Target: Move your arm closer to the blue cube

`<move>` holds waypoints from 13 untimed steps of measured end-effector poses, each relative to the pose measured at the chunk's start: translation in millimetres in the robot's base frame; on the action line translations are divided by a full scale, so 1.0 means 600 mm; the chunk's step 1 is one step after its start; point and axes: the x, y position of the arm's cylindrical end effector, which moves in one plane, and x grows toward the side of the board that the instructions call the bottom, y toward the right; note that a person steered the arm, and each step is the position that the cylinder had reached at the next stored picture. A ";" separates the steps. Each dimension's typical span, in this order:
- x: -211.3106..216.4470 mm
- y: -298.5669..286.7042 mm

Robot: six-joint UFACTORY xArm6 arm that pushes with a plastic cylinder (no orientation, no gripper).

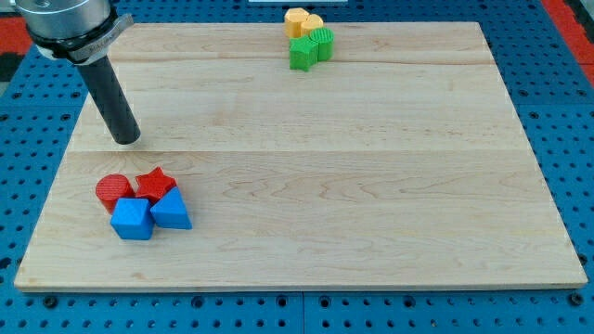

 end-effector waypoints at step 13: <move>0.244 -0.042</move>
